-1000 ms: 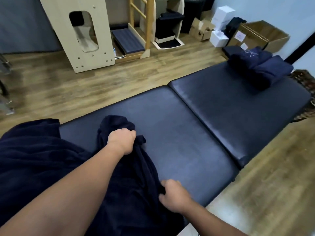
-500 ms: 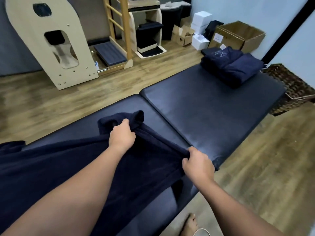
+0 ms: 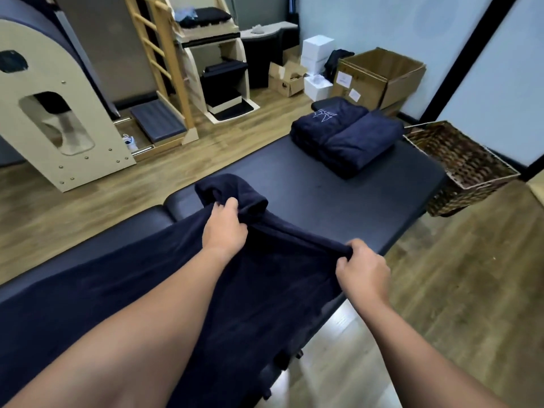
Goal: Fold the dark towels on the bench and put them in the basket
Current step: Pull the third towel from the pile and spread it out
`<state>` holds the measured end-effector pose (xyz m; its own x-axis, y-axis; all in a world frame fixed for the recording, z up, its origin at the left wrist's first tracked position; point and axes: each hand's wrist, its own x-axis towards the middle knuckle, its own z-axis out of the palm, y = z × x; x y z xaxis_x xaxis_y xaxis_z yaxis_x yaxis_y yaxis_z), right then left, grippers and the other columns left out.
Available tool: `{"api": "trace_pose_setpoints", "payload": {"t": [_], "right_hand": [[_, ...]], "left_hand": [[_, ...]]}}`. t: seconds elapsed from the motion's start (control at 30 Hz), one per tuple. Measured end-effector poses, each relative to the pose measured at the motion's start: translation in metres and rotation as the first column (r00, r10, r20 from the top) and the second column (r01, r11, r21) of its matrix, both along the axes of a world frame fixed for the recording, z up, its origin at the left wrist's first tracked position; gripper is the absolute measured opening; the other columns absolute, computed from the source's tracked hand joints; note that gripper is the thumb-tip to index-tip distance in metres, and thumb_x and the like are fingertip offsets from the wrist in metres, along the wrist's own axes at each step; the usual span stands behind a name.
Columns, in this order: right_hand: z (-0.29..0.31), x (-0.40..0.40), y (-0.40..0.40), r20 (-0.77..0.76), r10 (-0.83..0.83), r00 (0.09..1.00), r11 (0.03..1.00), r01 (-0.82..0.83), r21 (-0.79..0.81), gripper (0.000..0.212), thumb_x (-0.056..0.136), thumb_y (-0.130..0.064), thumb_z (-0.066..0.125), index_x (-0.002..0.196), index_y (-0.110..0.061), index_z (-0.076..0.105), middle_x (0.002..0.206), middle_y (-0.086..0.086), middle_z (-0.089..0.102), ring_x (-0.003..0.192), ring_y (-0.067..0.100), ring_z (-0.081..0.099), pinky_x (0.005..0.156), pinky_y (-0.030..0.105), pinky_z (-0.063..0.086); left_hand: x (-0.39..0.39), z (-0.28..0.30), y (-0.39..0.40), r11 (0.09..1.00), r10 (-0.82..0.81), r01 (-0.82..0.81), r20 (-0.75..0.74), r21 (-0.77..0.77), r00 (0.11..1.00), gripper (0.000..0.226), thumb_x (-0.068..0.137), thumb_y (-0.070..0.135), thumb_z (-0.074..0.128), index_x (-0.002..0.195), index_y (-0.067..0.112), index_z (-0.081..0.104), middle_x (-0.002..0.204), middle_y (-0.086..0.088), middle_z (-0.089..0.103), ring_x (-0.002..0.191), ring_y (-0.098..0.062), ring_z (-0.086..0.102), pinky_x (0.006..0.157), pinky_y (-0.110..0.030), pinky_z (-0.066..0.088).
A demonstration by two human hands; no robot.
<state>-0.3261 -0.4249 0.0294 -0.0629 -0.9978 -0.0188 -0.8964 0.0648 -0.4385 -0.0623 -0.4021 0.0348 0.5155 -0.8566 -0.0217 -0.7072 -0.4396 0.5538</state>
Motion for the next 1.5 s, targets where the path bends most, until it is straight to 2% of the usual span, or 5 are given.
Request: {"api": "trace_pose_setpoints", "payload": {"t": [0.3,0.6,0.77,1.13,1.5], "right_hand": [[-0.039,-0.022,-0.082,0.165,0.416,0.894,0.902,-0.429,0.052,0.027,0.096,-0.039,0.060,0.079,-0.019,0.065,0.066,-0.009,0.062,0.066,0.009,0.058,0.065,0.033,0.046],[-0.080,-0.007,-0.149,-0.105,0.115,0.988,0.924,-0.067,0.376,0.063,0.098,-0.033,0.059,0.152,-0.030,0.028,0.156,0.004,0.024,0.100,0.025,0.063,0.075,0.032,0.043],[-0.100,-0.007,-0.165,-0.127,0.113,0.985,0.911,-0.052,0.410,0.072,0.097,-0.027,0.057,0.154,-0.027,0.014,0.122,0.004,0.054,0.084,0.022,0.061,0.070,0.038,0.052],[-0.081,-0.048,-0.223,-0.052,-0.198,0.979,0.977,0.201,0.069,0.014,0.087,-0.017,0.055,0.079,-0.018,0.043,0.066,0.006,0.054,0.063,0.033,0.049,0.061,0.037,0.041],[-0.119,-0.019,-0.233,-0.242,0.145,0.959,0.966,-0.084,0.245,0.056,0.094,-0.023,0.053,0.146,-0.029,0.036,0.128,0.004,0.052,0.116,0.031,0.048,0.093,0.045,0.045]], "left_hand": [[0.003,-0.024,-0.137,0.945,-0.058,0.039,0.047,0.324,0.997,0.024,0.094,0.030,0.056,0.108,0.014,0.046,0.121,-0.010,0.057,0.104,-0.034,0.058,0.077,-0.041,0.047],[0.044,-0.087,-0.197,0.880,-0.150,0.125,0.018,0.458,0.989,0.062,0.101,0.041,0.048,0.154,0.035,0.017,0.118,-0.007,0.063,0.095,-0.030,0.059,0.069,-0.039,0.047],[0.061,-0.100,-0.211,0.818,-0.187,0.151,0.008,0.556,0.982,0.054,0.096,0.050,0.054,0.142,0.042,0.026,0.104,-0.001,0.066,0.071,-0.025,0.061,0.061,-0.036,0.049],[0.034,-0.051,-0.295,0.966,-0.095,-0.091,-0.656,-0.243,0.749,0.009,0.100,0.029,0.056,0.108,0.030,0.058,0.108,0.000,0.070,0.107,-0.023,0.067,0.090,-0.042,0.055],[0.021,-0.108,-0.219,0.752,-0.334,0.174,0.141,0.636,0.932,0.085,0.088,0.066,0.057,0.154,0.025,0.023,0.157,-0.010,0.024,0.144,-0.031,0.023,0.103,-0.059,0.042]]}}
